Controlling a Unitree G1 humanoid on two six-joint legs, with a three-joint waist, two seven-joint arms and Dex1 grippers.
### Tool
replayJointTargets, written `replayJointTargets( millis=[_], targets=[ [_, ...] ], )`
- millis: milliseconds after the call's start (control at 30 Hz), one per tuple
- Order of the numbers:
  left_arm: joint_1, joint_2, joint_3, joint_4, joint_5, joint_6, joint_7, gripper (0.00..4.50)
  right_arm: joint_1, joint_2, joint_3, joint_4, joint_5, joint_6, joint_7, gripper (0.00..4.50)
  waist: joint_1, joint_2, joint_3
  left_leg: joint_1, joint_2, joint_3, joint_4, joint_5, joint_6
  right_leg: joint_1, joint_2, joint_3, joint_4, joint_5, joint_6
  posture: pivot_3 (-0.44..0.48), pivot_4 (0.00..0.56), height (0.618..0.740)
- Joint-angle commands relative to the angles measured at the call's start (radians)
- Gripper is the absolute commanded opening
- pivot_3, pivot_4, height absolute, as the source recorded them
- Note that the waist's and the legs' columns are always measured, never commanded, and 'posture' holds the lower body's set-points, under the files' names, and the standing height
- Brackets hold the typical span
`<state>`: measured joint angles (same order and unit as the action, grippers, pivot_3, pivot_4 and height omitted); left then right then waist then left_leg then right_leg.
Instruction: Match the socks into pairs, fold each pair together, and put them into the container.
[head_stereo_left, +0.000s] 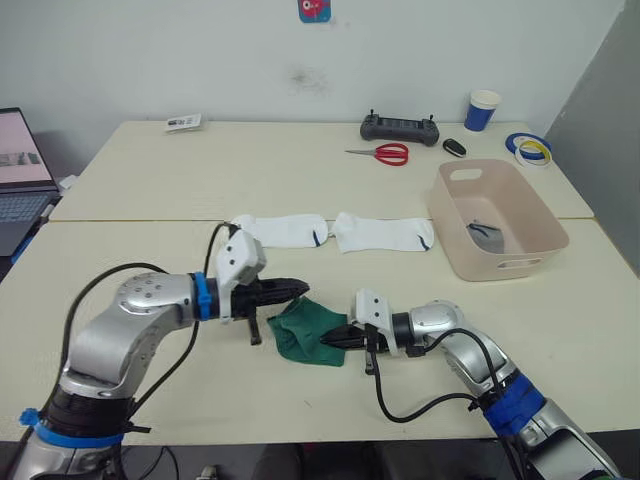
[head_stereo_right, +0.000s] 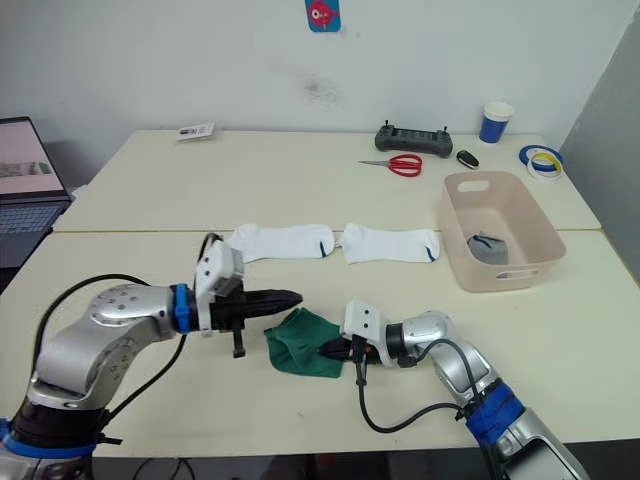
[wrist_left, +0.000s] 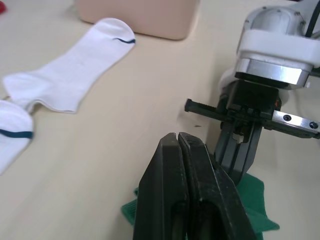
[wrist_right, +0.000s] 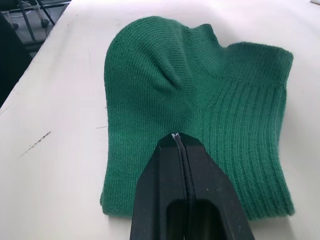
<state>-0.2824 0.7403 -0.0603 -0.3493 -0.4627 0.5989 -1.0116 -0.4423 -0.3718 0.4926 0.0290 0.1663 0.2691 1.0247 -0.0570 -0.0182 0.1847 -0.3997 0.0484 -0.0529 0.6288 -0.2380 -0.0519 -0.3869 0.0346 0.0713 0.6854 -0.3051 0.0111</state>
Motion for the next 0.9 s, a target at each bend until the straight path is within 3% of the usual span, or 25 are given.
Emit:
replayJointTargets(
  millis=[33,300,633,900],
  targets=[
    [0.052,0.035,-0.06,-0.003,0.093,-0.083,-0.008,0.0,-0.001,0.006,-0.009,-0.011,-0.013,0.015,-0.005,0.01,0.0,0.0,0.0,0.0,0.0,0.0,0.0,0.0,0.0,-0.001,0.0,0.0,0.001,0.0,-0.001,0.0,0.15,0.74],
    [0.144,0.065,-0.144,0.115,0.284,-0.264,0.019,0.0,0.023,0.001,-0.011,-0.01,-0.02,0.051,-0.01,0.01,0.004,0.0,0.0,0.001,-0.001,0.0,0.0,0.0,0.0,0.0,0.0,0.0,0.003,-0.002,0.001,0.0,0.15,0.74],
    [0.148,0.047,-0.151,0.168,0.32,-0.333,0.018,0.0,0.022,0.039,-0.116,0.085,0.019,0.175,-0.089,0.01,0.003,-0.001,-0.001,0.008,-0.002,0.002,0.002,0.001,0.0,0.004,0.0,0.001,0.008,-0.002,0.001,0.0,0.15,0.74],
    [0.133,0.042,-0.156,0.172,0.318,-0.329,0.007,0.0,0.014,0.036,-0.153,0.131,-0.008,0.131,-0.159,0.01,0.003,-0.001,-0.001,0.011,-0.002,0.002,0.002,0.001,-0.001,0.007,0.0,0.001,0.009,-0.002,0.001,0.0,0.15,0.74]
  ],
)
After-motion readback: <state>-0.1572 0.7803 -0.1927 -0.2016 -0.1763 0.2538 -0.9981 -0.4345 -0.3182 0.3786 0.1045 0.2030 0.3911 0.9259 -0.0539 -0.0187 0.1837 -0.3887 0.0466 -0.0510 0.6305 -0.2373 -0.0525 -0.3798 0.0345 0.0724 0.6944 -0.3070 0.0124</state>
